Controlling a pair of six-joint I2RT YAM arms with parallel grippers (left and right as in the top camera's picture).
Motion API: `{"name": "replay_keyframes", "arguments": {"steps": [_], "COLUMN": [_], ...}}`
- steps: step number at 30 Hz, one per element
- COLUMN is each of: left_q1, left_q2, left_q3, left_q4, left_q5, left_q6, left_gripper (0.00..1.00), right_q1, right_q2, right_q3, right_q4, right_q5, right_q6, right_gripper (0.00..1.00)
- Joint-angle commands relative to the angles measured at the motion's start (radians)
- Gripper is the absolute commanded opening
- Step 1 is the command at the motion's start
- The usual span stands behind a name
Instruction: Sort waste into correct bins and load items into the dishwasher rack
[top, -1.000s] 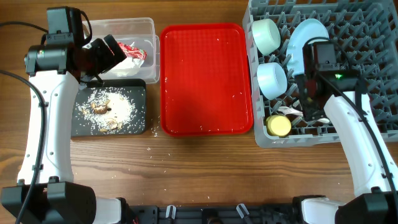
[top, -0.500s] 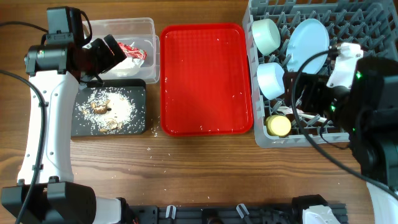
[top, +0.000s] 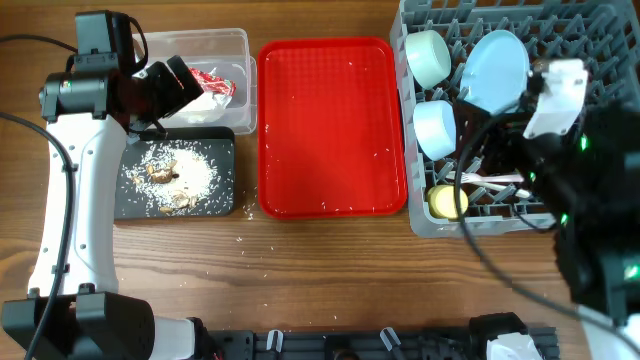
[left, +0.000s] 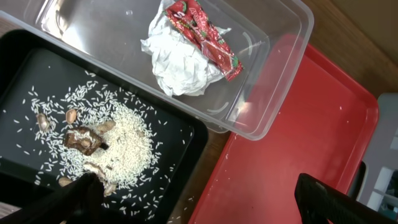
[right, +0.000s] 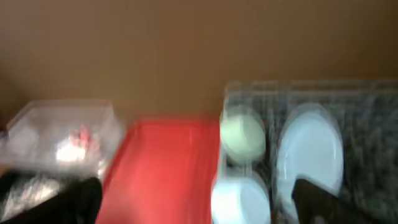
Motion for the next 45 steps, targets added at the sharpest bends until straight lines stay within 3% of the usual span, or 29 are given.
{"name": "replay_keyframes", "arguments": {"steps": [1,3,8,16,22,38,42,45], "left_q1": [-0.003,-0.003,-0.003,-0.003,-0.003,-0.001,-0.011,-0.054], "left_q2": [0.007,0.007,0.007,0.007,0.007,0.001,-0.066,-0.138], "left_q3": [-0.008,-0.008,-0.008,-0.008,-0.008,-0.008,-0.013,-0.08], "left_q4": [0.003,0.003,0.003,0.003,0.003,-0.005,0.024,0.195], "left_q5": [0.011,0.011,0.011,0.011,0.011,0.011,-0.072,0.033], "left_q6": [-0.001,-0.001,-0.001,-0.001,-0.001,0.0,0.007,0.163], "left_gripper": [1.0,1.0,1.0,1.0,1.0,1.0,1.0,1.0], "right_q1": [-0.013,-0.016,-0.016,-0.016,-0.016,-0.016,-0.016,-0.016], "right_q2": [-0.191,-0.324,-0.616,-0.842,-0.908,-0.893,-0.893,-0.893], "right_q3": [-0.287,-0.498,-0.865,-1.186,-1.202,-1.202,-1.202,-1.202], "right_q4": [0.222,0.381,0.583,0.745,0.649,0.648,0.648,0.648], "right_q5": [0.007,-0.004,0.003,0.012,0.013,0.013,0.013,0.013], "right_q6": [-0.031,-0.029,-0.015,-0.004,-0.005,-0.005,-0.005,-0.005], "right_gripper": [1.0,1.0,1.0,1.0,1.0,1.0,1.0,0.99]}}
